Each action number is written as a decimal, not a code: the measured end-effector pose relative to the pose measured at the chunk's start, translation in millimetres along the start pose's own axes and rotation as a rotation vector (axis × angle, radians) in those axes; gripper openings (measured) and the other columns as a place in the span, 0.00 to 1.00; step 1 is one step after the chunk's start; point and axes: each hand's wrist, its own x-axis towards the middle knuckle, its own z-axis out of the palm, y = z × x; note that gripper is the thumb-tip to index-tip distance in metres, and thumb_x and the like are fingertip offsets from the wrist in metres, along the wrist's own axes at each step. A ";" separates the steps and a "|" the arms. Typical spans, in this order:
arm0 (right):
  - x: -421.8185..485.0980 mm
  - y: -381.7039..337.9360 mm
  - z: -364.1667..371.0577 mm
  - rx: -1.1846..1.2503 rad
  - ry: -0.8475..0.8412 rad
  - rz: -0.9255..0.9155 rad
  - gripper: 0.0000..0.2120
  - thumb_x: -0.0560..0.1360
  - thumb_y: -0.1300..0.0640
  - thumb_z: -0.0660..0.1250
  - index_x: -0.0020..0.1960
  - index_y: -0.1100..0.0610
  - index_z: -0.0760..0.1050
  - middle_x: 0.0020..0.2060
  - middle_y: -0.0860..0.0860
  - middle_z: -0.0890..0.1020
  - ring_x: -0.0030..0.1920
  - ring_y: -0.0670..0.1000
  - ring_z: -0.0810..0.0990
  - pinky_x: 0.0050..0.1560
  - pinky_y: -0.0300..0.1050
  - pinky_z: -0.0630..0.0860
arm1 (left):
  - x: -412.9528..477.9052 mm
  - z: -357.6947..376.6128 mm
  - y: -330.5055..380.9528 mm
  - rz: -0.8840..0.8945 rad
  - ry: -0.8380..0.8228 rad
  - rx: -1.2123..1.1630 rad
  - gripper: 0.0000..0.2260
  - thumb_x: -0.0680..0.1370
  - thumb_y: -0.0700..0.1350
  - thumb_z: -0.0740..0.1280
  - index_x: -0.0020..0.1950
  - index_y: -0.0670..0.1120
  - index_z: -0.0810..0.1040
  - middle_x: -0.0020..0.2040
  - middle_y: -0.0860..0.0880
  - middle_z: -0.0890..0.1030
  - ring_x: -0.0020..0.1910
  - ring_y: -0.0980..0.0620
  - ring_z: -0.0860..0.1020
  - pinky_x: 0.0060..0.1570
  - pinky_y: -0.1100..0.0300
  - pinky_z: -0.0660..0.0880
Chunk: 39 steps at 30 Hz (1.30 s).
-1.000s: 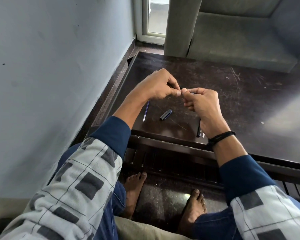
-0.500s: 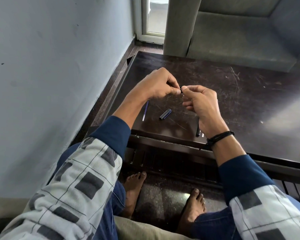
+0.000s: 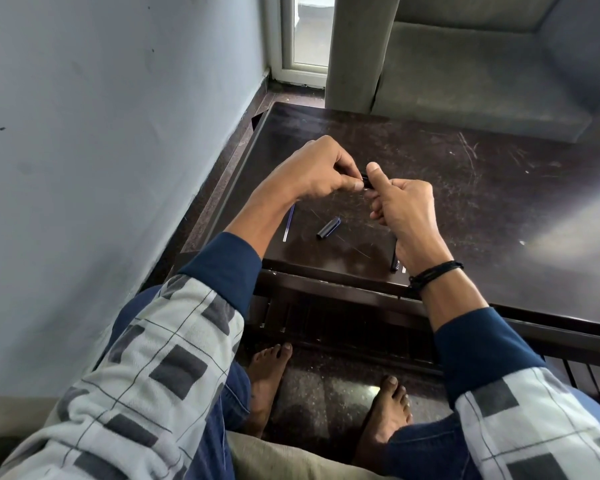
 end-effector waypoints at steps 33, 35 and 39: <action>5.3 -0.3 -8.1 -0.038 -0.113 -0.011 0.16 0.79 0.50 0.73 0.44 0.63 0.83 0.31 0.51 0.82 0.30 0.45 0.77 0.32 0.36 0.75 | -1.8 -4.0 -2.4 0.008 -0.008 0.006 0.06 0.73 0.48 0.77 0.49 0.52 0.88 0.39 0.57 0.85 0.41 0.61 0.81 0.49 0.60 0.77; 5.7 -0.6 -7.1 -0.052 -0.098 0.012 0.19 0.79 0.46 0.71 0.42 0.62 0.83 0.28 0.51 0.81 0.27 0.44 0.76 0.30 0.35 0.74 | -0.9 -3.9 -3.6 0.012 -0.003 0.000 0.06 0.72 0.49 0.78 0.48 0.53 0.88 0.39 0.58 0.85 0.42 0.62 0.81 0.50 0.59 0.78; 5.9 -2.8 -8.4 0.007 -0.114 -0.006 0.15 0.78 0.47 0.73 0.43 0.60 0.84 0.33 0.53 0.84 0.32 0.46 0.79 0.35 0.36 0.76 | 0.1 -5.6 -7.6 0.005 0.005 -0.002 0.06 0.71 0.49 0.78 0.47 0.54 0.88 0.39 0.57 0.85 0.42 0.59 0.82 0.52 0.55 0.79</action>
